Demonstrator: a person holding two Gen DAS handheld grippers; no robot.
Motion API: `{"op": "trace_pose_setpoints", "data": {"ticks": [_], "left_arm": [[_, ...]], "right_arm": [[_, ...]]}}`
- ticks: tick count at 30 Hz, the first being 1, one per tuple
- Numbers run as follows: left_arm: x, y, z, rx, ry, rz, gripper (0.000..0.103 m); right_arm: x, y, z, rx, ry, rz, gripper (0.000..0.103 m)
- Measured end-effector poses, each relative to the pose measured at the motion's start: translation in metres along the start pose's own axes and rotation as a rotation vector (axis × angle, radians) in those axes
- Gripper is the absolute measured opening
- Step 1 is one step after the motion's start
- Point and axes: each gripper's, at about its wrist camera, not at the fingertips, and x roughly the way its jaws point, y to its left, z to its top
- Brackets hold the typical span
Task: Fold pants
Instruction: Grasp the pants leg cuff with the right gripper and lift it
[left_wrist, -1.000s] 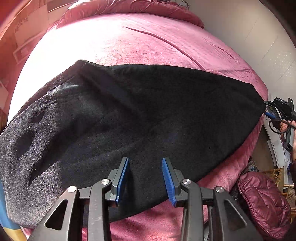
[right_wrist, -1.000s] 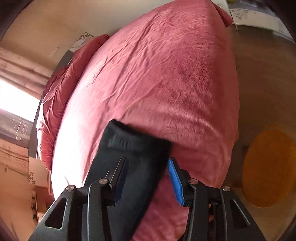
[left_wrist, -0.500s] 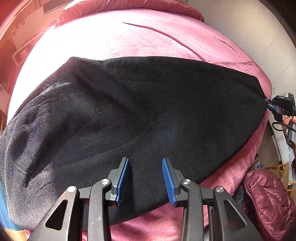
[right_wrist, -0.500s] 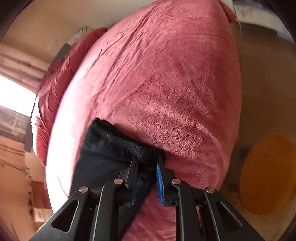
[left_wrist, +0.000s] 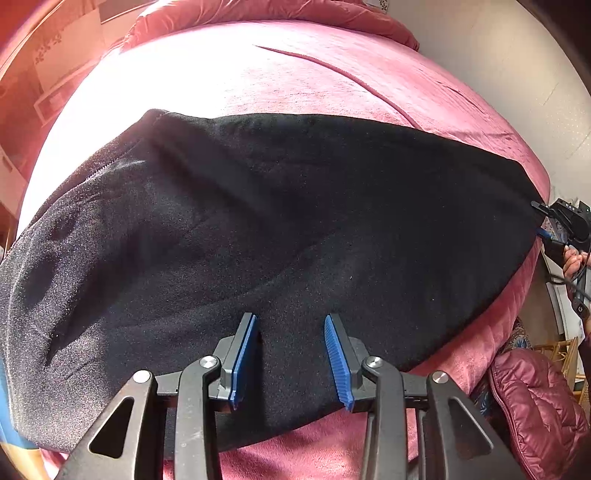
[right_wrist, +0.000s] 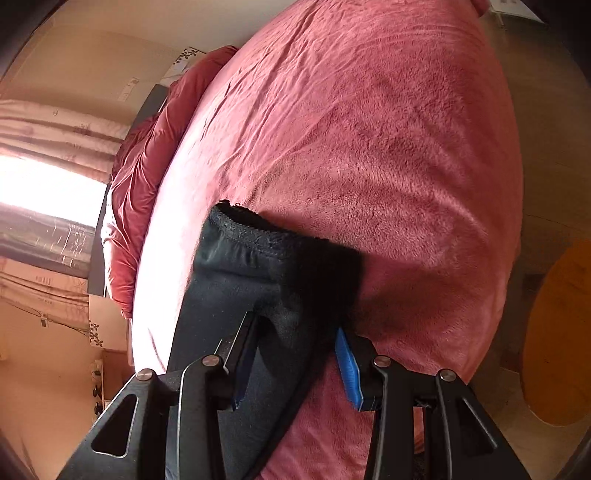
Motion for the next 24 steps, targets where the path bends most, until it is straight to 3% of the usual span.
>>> {"op": "trace_pose_setpoints", "data": {"ticks": [6, 11, 19, 24], "left_arm": [[0.0, -0.004, -0.006, -0.008, -0.009, -0.004, 0.039], [0.0, -0.003, -0.01, -0.012, -0.016, -0.007, 0.04], [0.001, 0.01, -0.014, -0.019, -0.02, -0.027, 0.04], [-0.001, 0.018, -0.016, -0.02, -0.022, -0.034, 0.04]], "right_arm": [[0.004, -0.002, 0.005, 0.013, 0.005, 0.025, 0.042], [0.003, 0.011, 0.003, -0.042, 0.006, -0.034, 0.027], [0.005, 0.011, 0.006, 0.012, 0.028, -0.035, 0.031], [0.003, 0.033, 0.006, -0.073, 0.014, -0.109, 0.023]]}}
